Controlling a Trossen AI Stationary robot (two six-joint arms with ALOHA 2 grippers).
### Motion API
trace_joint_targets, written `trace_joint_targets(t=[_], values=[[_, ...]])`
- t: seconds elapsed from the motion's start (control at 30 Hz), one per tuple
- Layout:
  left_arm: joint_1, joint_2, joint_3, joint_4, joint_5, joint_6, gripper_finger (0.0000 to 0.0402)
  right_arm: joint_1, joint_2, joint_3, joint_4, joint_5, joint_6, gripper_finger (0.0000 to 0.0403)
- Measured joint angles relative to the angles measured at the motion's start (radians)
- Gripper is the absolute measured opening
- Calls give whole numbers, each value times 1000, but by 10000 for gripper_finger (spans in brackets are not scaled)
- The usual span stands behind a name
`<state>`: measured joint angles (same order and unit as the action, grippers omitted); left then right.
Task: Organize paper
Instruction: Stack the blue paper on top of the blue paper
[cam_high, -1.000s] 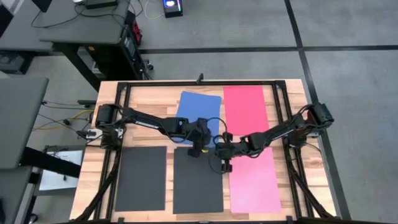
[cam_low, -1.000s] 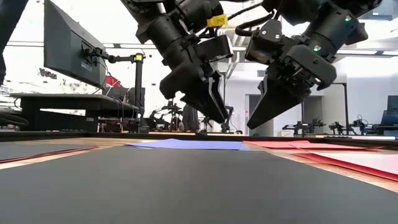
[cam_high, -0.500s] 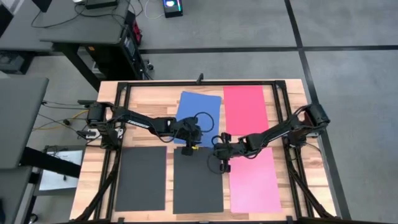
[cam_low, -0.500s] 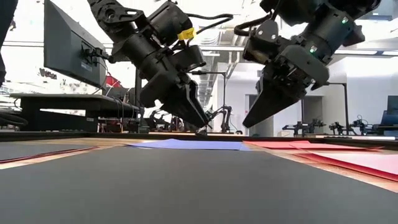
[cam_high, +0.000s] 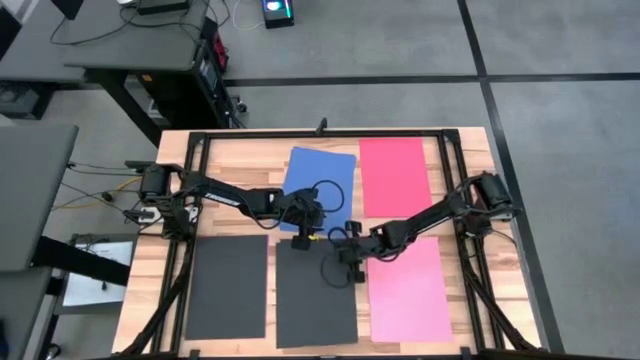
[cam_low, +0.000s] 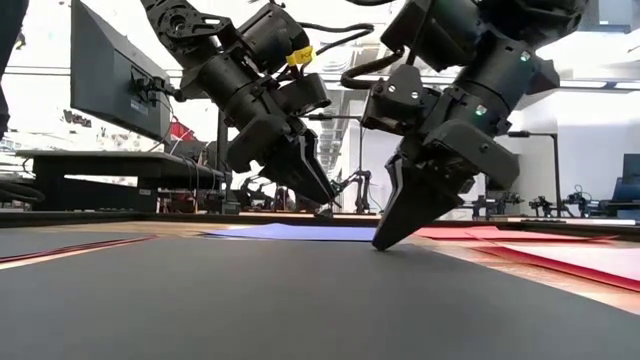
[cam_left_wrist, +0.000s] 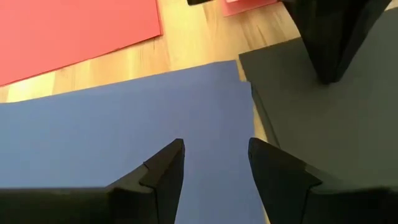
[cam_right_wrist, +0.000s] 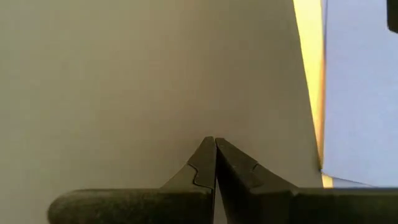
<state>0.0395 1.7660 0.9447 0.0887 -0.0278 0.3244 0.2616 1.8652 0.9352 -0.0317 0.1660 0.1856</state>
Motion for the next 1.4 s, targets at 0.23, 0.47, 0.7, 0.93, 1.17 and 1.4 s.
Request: trace_joint_targets(t=[0.23,0.47,0.7,0.93,1.17,1.4], values=[[0,0,0,-3,0,-4,162,19,-3,0,-10,-64,20,0],[0,0,0,-2,0,-3,162,20,-57,20,-59,-80,19,0],[-11,0,0,1,2,-2,162,20,-137,23,-110,-35,18,0],[-52,2,0,72,5,58,162,-70,-180,24,-298,175,190,0],[-44,3,0,79,-2,86,162,-200,-140,24,-365,131,199,0],[-6,5,52,79,-3,143,162,-256,-208,25,-374,124,145,0]])
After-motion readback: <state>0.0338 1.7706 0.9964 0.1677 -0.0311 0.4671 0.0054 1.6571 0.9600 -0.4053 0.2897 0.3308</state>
